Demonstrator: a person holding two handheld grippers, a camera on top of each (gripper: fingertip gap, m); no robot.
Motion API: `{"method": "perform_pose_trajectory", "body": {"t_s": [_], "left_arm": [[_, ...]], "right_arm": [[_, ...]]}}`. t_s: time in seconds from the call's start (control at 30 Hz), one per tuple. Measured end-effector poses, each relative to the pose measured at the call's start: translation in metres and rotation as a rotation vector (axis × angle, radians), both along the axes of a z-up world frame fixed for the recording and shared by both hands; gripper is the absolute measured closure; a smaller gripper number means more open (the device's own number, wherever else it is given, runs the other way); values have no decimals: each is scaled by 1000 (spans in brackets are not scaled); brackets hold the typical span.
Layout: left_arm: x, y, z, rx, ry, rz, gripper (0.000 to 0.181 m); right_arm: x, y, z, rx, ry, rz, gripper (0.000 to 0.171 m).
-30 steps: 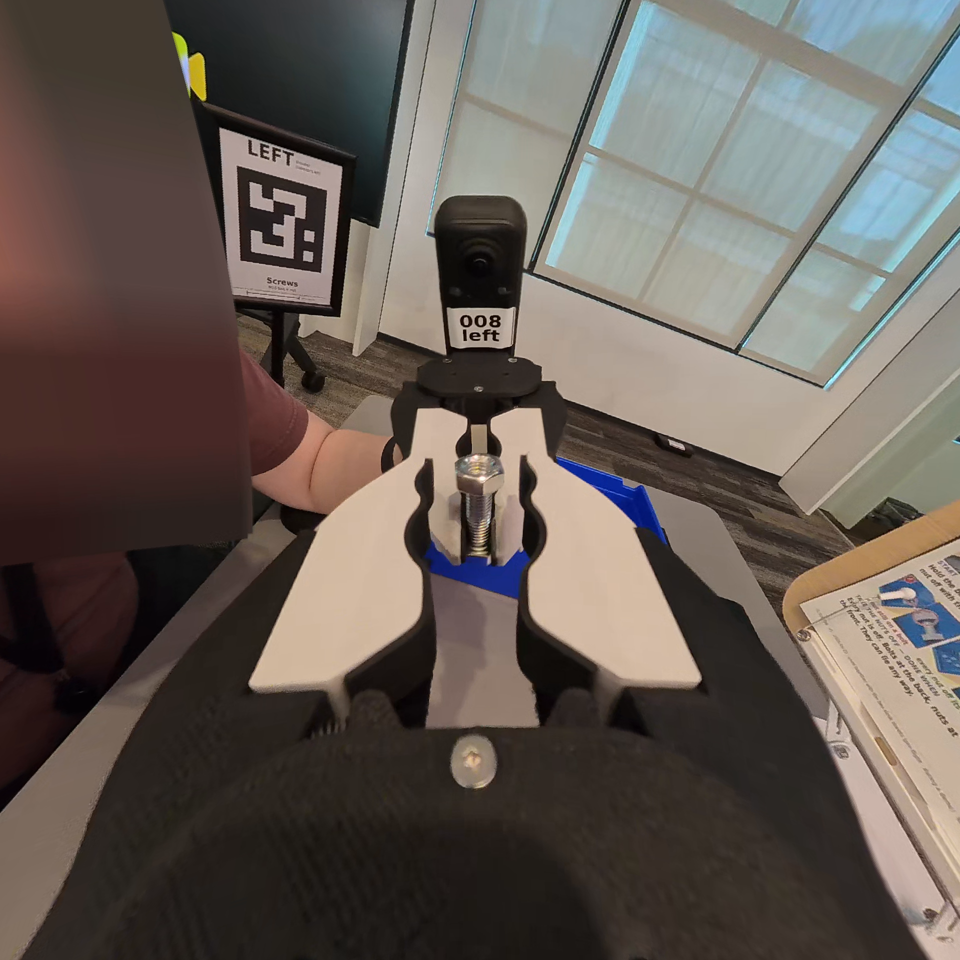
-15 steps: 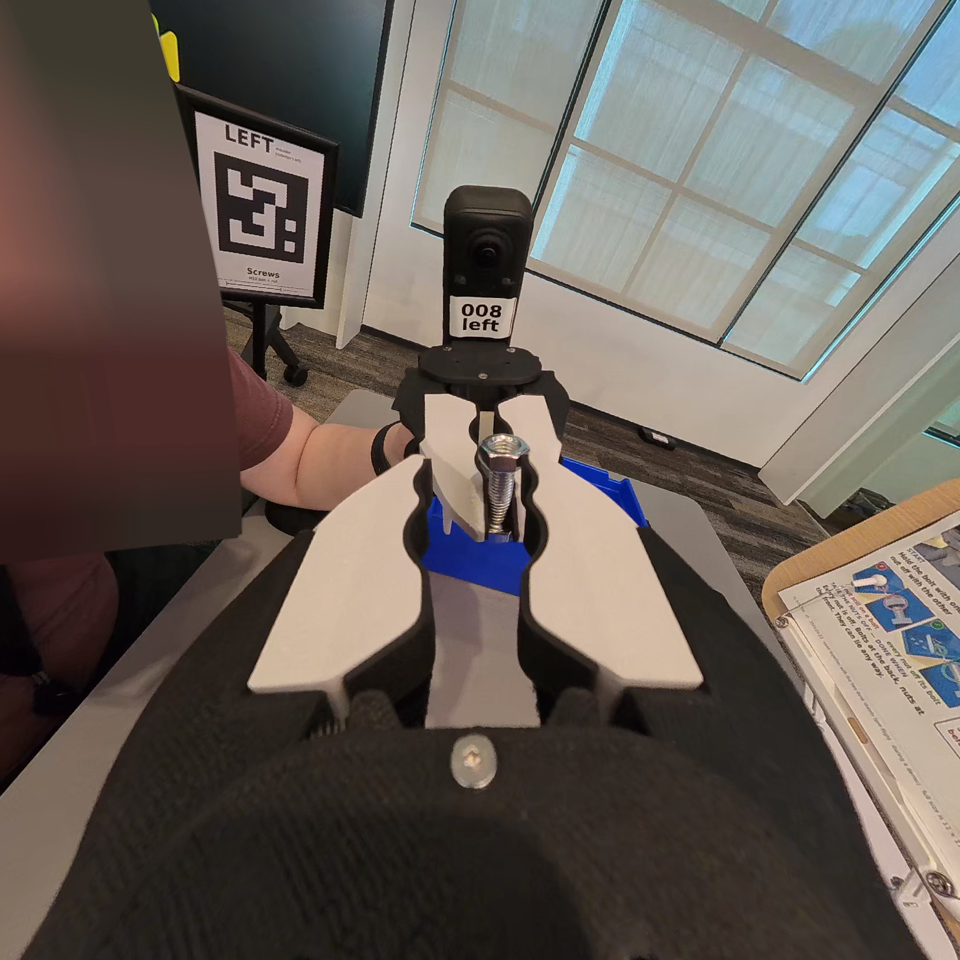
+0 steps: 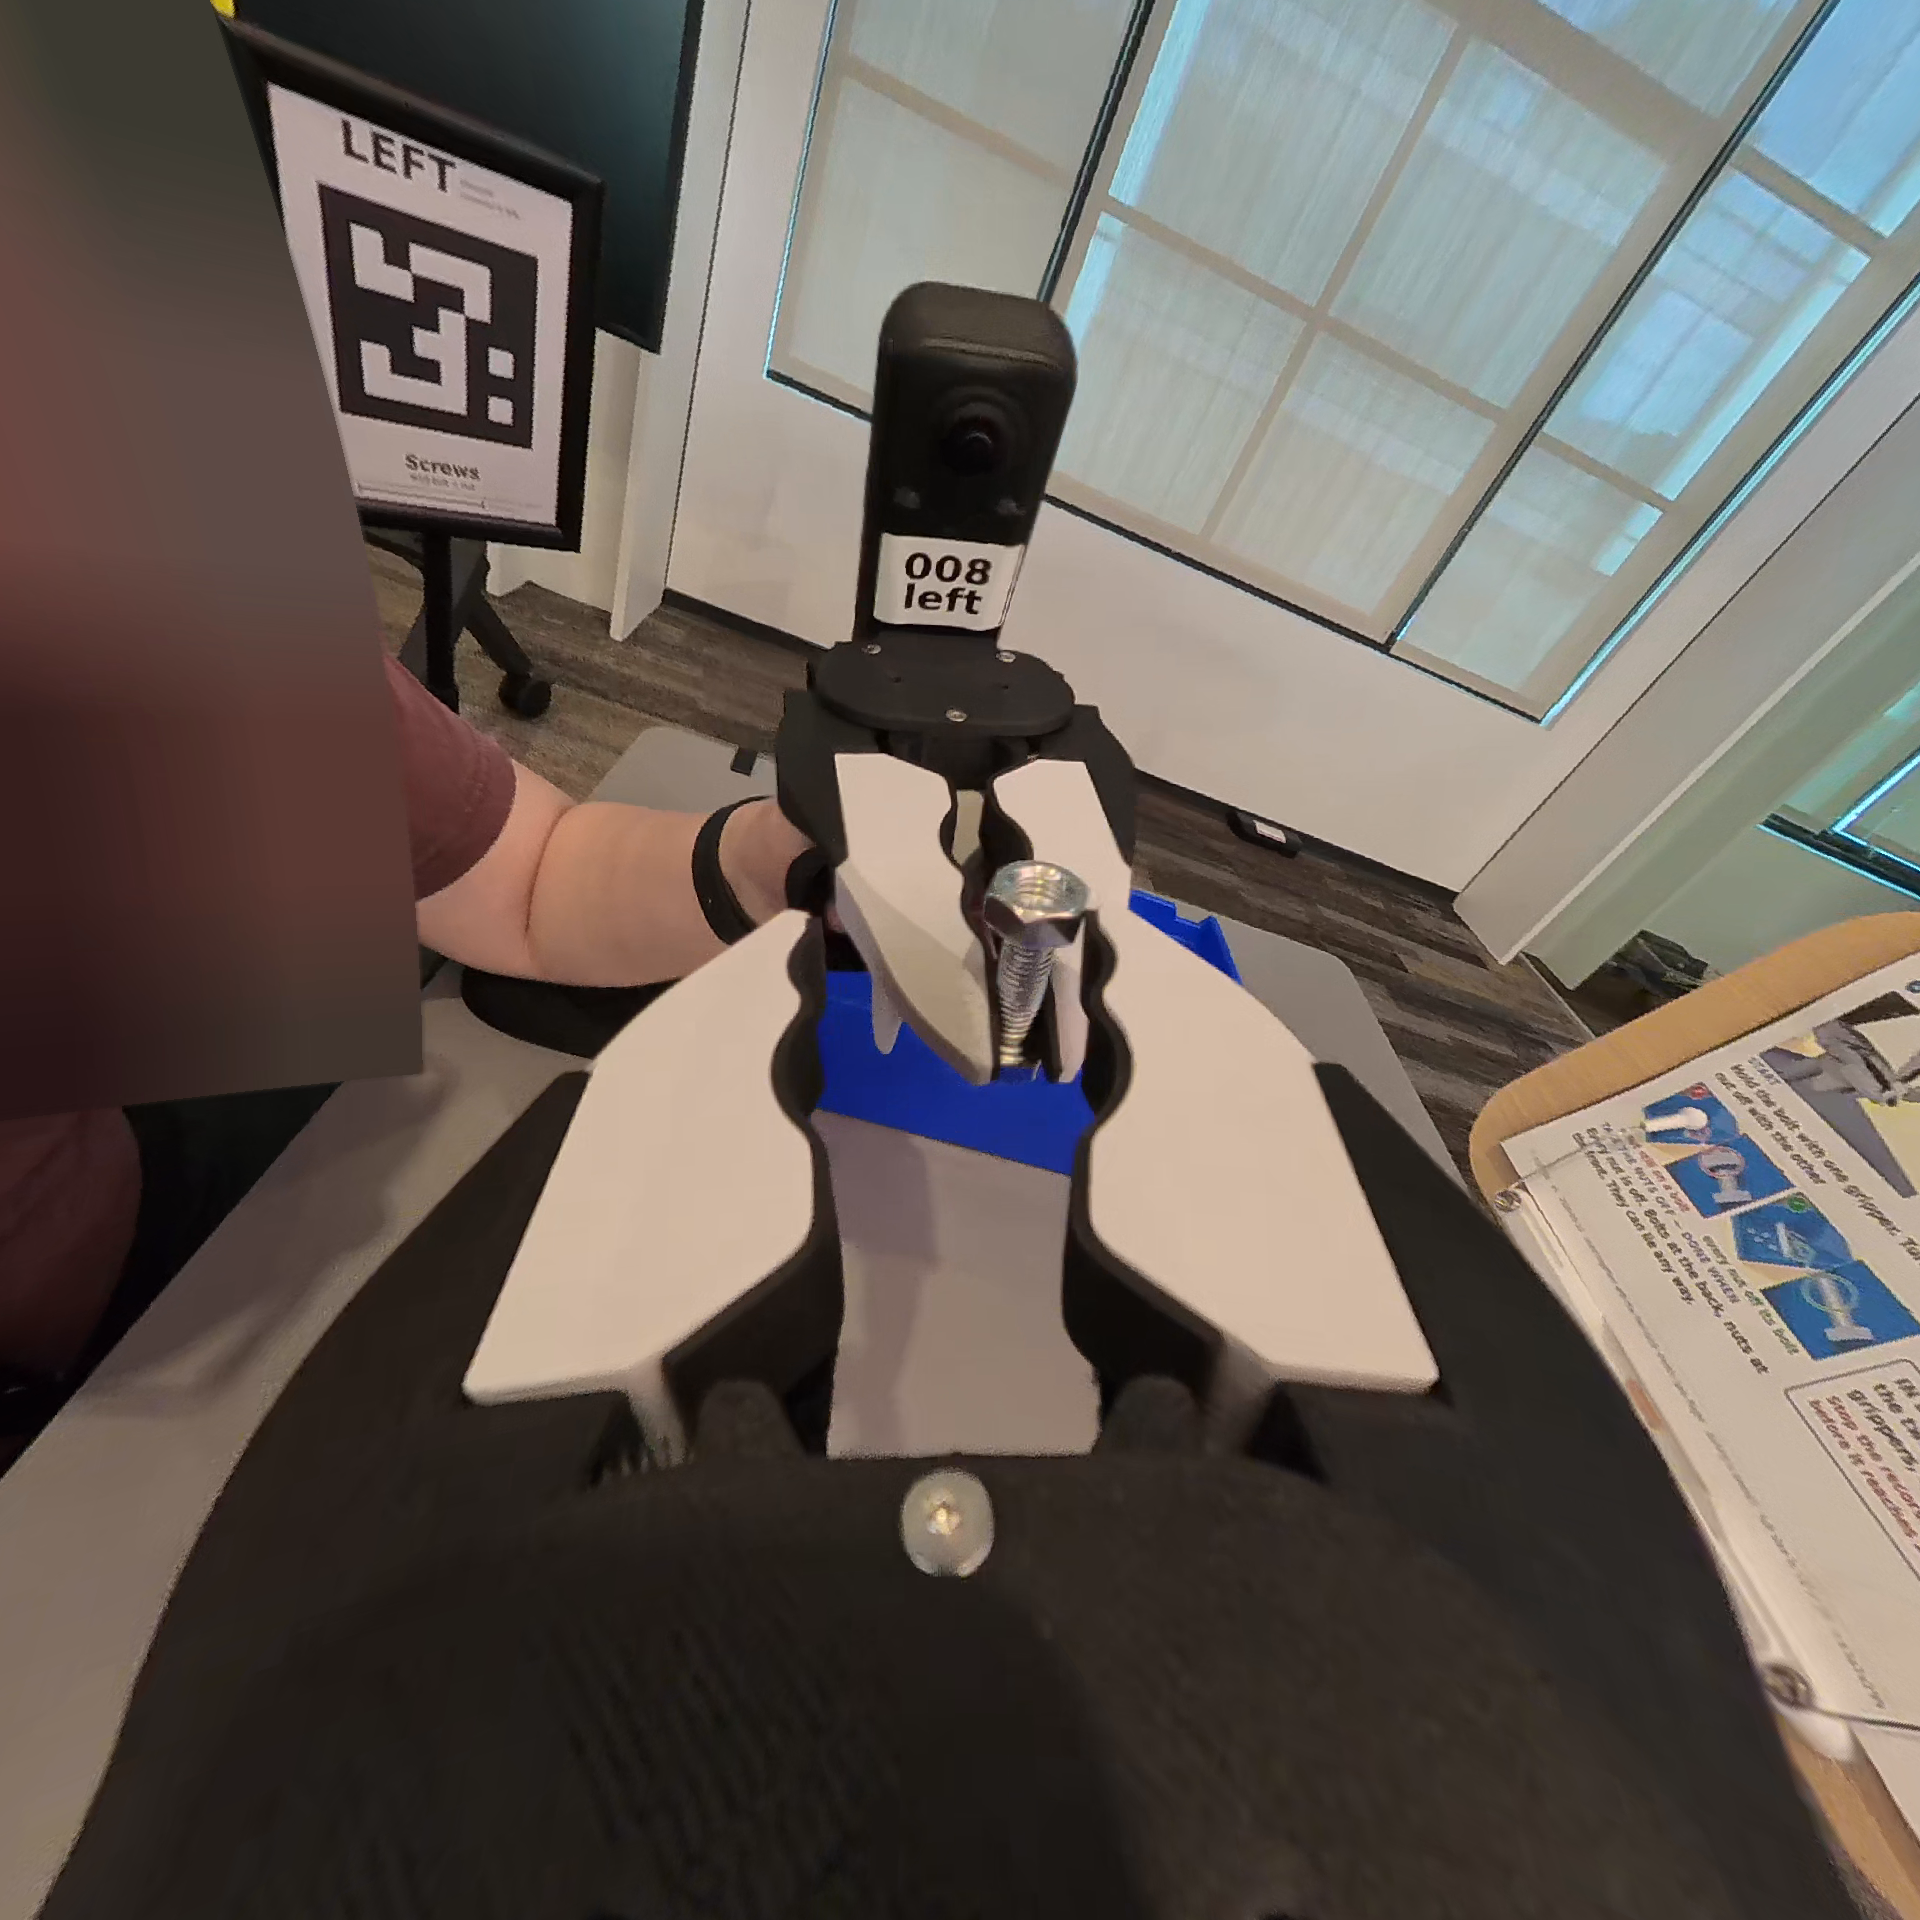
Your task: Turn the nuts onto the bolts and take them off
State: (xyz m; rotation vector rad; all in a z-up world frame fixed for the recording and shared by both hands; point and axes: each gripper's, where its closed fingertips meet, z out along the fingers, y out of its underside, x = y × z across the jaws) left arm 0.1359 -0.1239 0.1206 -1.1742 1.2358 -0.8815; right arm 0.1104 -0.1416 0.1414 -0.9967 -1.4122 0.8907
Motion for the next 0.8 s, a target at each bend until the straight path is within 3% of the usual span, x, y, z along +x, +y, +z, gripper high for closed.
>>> {"method": "perform_pose_trajectory", "body": {"t_s": [0.23, 0.43, 0.6, 0.8], "left_arm": [[-7, 10, 3, -44, -20, 30, 172], [-3, 7, 0, -30, -4, 24, 172], [-10, 14, 6, -83, -43, 42, 172], [-7, 10, 3, -74, -27, 25, 172]], "right_arm": [[6, 6, 5, -11, 19, -35, 124], [-6, 3, 1, -20, 16, -21, 114], [3, 0, 6, 13, 14, -29, 126], [-2, 8, 14, -38, 90, -55, 109]]}}
